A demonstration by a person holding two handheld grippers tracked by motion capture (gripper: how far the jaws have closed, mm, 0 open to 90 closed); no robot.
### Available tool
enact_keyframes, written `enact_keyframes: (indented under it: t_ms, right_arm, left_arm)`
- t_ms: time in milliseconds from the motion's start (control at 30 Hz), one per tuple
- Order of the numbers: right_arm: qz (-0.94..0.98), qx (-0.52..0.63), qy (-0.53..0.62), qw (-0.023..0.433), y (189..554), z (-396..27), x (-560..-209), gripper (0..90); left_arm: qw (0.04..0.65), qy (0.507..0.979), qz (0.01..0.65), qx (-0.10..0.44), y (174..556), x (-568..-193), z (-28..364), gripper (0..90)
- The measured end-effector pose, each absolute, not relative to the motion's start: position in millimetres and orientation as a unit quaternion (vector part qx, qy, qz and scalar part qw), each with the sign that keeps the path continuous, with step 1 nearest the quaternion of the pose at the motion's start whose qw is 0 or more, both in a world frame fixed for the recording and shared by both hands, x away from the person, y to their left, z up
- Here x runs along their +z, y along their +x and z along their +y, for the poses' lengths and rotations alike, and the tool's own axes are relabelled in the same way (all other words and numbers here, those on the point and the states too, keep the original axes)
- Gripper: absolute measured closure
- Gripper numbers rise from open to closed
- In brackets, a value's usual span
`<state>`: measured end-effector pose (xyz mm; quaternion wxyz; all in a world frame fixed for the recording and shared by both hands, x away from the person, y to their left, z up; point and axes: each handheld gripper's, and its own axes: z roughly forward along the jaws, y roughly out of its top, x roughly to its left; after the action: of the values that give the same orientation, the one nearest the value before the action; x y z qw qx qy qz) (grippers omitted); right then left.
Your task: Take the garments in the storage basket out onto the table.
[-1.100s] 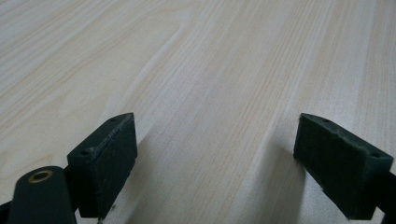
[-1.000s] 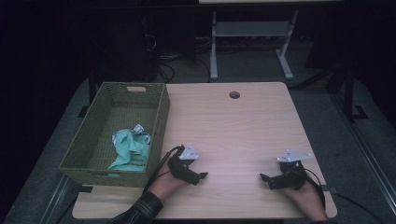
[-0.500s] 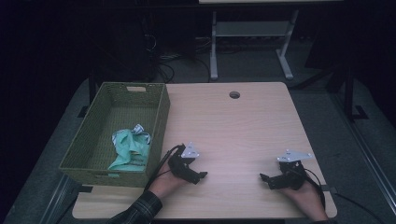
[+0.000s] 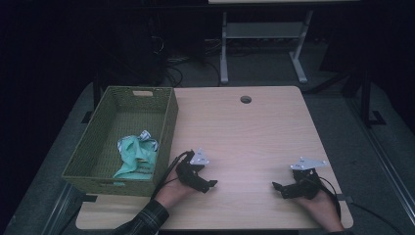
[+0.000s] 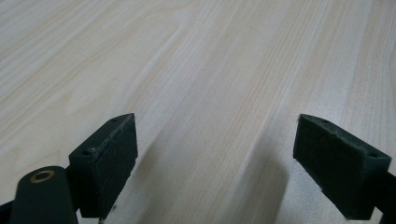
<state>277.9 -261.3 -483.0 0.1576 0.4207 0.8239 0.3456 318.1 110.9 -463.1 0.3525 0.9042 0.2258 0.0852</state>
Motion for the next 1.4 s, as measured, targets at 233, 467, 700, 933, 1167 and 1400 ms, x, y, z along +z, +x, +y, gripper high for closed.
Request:
enact_keyframes:
  t_ms: [233, 467, 700, 933, 1167, 1400]
  right_arm:
    - [0.824, 0.346, 0.421, 0.158, 278, -261, -483, 1.4]
    - [0.824, 0.346, 0.421, 0.158, 278, -261, -483, 1.4]
    - [0.824, 0.345, 0.42, 0.158, 278, -261, -483, 1.4]
    - [0.824, 0.345, 0.42, 0.158, 278, -261, -483, 1.4]
    - [0.824, 0.345, 0.421, 0.158, 278, -261, -483, 1.4]
    - [0.824, 0.345, 0.42, 0.158, 278, -261, -483, 1.4]
  left_arm:
    - [0.359, 0.9, 0.232, 0.086, 318, -458, 113, 13.3]
    - [0.36, 0.9, 0.232, 0.085, 318, -456, 114, 13.3]
    - [0.361, 0.899, 0.234, 0.083, 318, -453, 114, 13.3]
    - [0.363, 0.898, 0.235, 0.083, 317, -450, 114, 13.5]
    - [0.363, 0.898, 0.234, 0.081, 317, -447, 115, 13.5]
    - [0.366, 0.897, 0.235, 0.082, 318, -443, 115, 13.5]
